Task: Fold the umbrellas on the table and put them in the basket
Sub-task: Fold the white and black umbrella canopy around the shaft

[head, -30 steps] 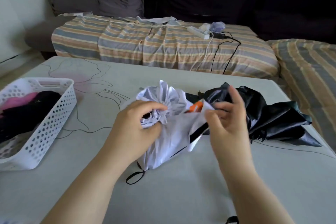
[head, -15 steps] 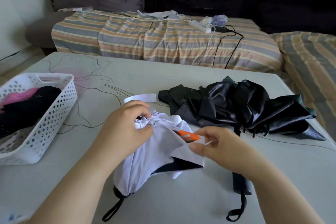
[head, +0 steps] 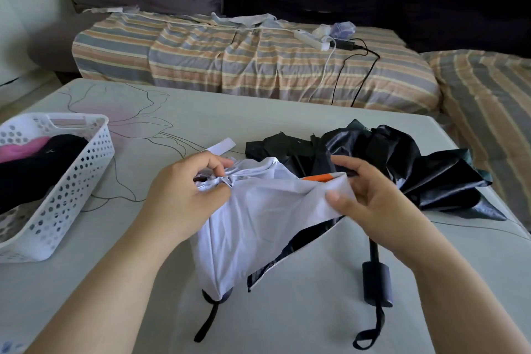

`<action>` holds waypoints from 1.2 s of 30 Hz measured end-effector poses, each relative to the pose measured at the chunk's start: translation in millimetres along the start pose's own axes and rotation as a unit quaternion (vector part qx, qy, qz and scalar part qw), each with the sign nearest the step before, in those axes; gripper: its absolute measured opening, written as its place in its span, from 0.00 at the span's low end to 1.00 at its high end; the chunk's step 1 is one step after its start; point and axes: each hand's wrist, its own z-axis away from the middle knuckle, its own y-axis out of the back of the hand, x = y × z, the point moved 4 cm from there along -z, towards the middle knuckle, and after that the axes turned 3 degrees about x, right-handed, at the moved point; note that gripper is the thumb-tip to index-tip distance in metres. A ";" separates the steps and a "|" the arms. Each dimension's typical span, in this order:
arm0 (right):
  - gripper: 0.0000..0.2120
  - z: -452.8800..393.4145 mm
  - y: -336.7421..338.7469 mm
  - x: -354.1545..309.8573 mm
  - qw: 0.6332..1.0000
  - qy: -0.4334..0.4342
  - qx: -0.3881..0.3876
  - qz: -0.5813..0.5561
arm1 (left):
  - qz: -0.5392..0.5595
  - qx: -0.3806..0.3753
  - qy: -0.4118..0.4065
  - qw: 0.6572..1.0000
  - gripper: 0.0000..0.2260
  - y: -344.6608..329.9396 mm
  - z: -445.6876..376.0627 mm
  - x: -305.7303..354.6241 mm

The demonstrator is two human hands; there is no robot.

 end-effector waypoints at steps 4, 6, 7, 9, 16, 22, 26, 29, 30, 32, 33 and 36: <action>0.23 5.3 7.1 6.3 0.984 -0.021 0.019 0.176 | -0.004 -0.009 -0.002 1.000 0.08 0.5 2.5 2.6; 0.28 7.9 19.0 7.1 0.940 -0.052 0.126 0.313 | -0.016 -0.004 -0.009 1.000 0.05 0.8 4.9 4.7; 0.30 9.5 24.3 5.1 0.912 -0.062 0.169 0.370 | -0.027 -0.001 -0.012 1.000 0.05 0.8 6.0 5.8; 0.30 15.2 30.9 -7.6 0.892 -0.027 0.249 0.376 | -0.045 0.009 -0.021 0.999 0.06 -0.3 7.8 7.9; 0.26 8.0 -33.9 -33.8 0.882 0.106 0.029 0.459 | -0.062 0.020 -0.061 0.996 0.04 -6.5 13.8 15.8; 0.18 12.3 -41.8 -54.3 0.950 0.075 -0.043 0.301 | -0.093 0.024 -0.106 0.990 0.06 -9.4 18.9 22.6; 0.17 7.6 -65.4 -54.3 0.941 0.110 -0.056 0.316 | -0.101 0.030 -0.097 0.990 0.06 -13.4 18.8 23.6; 0.13 7.2 -67.9 -54.9 0.961 0.101 -0.066 0.249 | -0.105 0.036 -0.078 0.991 0.05 -13.0 16.2 21.0; 0.08 8.2 -68.4 -56.3 0.965 0.098 -0.072 0.232 | -0.103 0.033 -0.066 0.992 0.05 -12.5 14.5 18.8; 0.11 9.4 -70.6 -55.2 0.971 0.085 -0.079 0.211 | -0.098 0.023 -0.050 0.994 0.08 -11.2 11.1 14.8; 0.13 9.4 -71.5 -54.4 0.973 0.078 -0.079 0.203 | -0.095 0.017 -0.048 0.994 0.09 -10.5 10.0 14.3; 0.14 7.6 -73.7 -54.4 0.985 0.068 -0.072 0.143 | -0.081 -0.020 -0.068 0.994 0.14 -10.5 9.7 17.0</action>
